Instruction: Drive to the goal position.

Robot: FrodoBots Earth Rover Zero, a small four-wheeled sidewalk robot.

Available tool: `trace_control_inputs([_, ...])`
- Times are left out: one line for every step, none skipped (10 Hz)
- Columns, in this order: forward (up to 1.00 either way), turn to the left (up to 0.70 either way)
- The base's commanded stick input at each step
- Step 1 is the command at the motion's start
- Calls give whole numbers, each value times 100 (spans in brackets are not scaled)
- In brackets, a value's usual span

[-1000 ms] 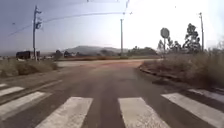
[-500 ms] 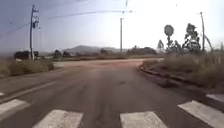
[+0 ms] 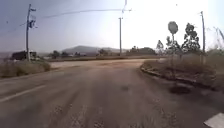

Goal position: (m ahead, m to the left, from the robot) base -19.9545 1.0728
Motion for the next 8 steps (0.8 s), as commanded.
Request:
trace_control_inputs([100,0])
trace_control_inputs([100,0])
trace_control_inputs([100,0])
trace_control_inputs([100,0])
trace_control_inputs([100,0])
trace_control_inputs([100,0])
trace_control_inputs([100,0])
trace_control_inputs([100,0])
